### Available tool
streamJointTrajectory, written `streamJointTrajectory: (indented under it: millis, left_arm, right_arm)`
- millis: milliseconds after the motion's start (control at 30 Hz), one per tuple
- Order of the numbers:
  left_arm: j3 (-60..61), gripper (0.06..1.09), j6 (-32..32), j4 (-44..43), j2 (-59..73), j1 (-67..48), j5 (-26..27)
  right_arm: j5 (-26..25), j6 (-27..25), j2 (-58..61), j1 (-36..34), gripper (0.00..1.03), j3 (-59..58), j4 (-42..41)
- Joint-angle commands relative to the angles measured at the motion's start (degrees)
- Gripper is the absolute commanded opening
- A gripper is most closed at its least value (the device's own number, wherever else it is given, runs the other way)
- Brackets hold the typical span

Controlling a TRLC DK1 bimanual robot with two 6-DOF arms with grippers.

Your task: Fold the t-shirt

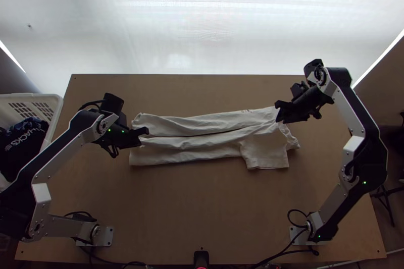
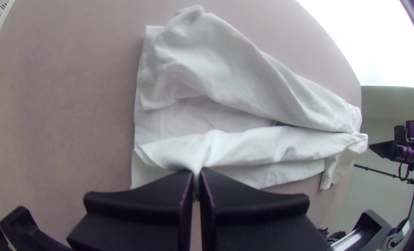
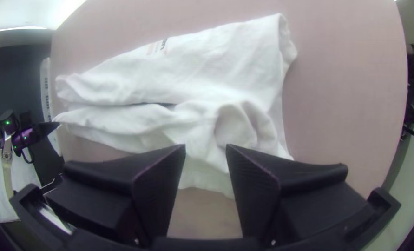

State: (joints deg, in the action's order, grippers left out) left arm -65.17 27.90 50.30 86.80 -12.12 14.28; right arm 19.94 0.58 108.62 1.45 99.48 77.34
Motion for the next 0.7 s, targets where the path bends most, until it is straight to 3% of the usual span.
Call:
streamJointTrajectory:
  millis: [0,367,667]
  left_arm:
    - [1.01,0.09,0.4,-0.56,-0.85,-0.36,-0.13]
    - [0.83,0.09,0.31,-1.08,-1.11,1.84,-0.13]
    - [0.39,0.09,-0.21,-1.08,-1.02,2.63,-0.13]
  right_arm:
    - [-0.78,-0.32,-6.75,-1.54,0.49,-5.09,3.43]
    - [-0.7,-3.39,-10.97,-5.67,0.49,-25.74,0.97]
    - [-0.52,-3.13,-9.92,-4.53,0.49,-33.04,-3.78]
